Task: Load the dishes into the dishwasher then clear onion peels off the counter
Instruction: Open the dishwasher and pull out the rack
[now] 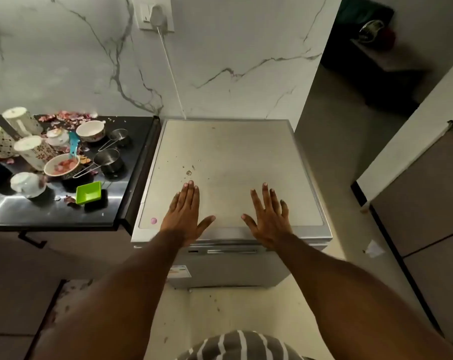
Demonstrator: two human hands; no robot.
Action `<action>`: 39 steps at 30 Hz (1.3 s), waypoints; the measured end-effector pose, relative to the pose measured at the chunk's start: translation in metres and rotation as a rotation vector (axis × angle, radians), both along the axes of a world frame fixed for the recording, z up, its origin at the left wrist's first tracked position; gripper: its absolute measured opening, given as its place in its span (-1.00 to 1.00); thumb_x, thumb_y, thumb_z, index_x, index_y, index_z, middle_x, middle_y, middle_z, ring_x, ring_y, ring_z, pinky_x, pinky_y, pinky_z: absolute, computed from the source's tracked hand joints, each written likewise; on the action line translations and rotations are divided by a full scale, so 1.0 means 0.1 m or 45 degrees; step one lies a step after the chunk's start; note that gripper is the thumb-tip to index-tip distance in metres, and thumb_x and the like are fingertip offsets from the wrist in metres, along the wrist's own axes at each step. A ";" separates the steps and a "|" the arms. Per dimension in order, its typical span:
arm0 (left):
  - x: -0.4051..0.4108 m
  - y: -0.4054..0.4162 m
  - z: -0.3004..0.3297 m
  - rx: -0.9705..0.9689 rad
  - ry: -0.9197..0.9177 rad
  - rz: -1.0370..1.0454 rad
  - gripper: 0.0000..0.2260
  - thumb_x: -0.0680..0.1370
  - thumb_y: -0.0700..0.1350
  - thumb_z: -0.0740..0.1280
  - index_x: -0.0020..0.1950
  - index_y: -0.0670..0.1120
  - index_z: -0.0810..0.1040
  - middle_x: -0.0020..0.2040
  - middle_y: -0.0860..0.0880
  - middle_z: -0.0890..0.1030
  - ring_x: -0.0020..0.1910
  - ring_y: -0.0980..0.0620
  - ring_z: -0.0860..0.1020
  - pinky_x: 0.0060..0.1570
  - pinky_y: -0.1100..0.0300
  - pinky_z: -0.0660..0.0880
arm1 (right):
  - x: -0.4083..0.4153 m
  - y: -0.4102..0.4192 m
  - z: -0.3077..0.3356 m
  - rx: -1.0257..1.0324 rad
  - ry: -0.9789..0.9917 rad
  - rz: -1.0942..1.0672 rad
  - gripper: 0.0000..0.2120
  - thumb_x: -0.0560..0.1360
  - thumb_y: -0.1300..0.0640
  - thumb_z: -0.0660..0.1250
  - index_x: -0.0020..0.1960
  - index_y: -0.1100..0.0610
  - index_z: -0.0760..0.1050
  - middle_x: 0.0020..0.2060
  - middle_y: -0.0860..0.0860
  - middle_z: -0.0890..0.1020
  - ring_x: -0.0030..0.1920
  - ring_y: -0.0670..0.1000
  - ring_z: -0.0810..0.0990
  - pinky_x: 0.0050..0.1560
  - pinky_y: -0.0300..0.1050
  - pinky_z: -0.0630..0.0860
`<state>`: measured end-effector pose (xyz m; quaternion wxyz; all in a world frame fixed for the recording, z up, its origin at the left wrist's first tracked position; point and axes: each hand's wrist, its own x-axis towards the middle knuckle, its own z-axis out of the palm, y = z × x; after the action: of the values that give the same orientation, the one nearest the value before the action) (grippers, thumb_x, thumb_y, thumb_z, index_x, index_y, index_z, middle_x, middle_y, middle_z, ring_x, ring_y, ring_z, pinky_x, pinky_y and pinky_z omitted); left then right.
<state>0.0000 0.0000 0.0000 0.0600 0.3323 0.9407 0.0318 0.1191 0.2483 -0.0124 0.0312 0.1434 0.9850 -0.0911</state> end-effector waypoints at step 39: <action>-0.37 -0.46 -0.64 0.087 0.012 0.002 -0.17 0.61 0.45 -0.18 0.69 -0.07 -0.24 0.69 -0.08 -0.24 0.66 0.00 -0.28 0.65 -0.05 -0.13 | -0.01 0.13 -0.47 0.169 -0.009 0.026 -0.27 0.62 -0.41 -0.28 0.70 -0.10 -0.18 0.70 0.03 -0.11 0.69 0.07 -0.14 0.64 0.21 -0.01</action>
<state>-0.0371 -0.0463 -0.0640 0.0442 0.3336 0.9396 0.0625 0.1185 0.2611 -0.0597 0.0261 0.1356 0.9901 -0.0246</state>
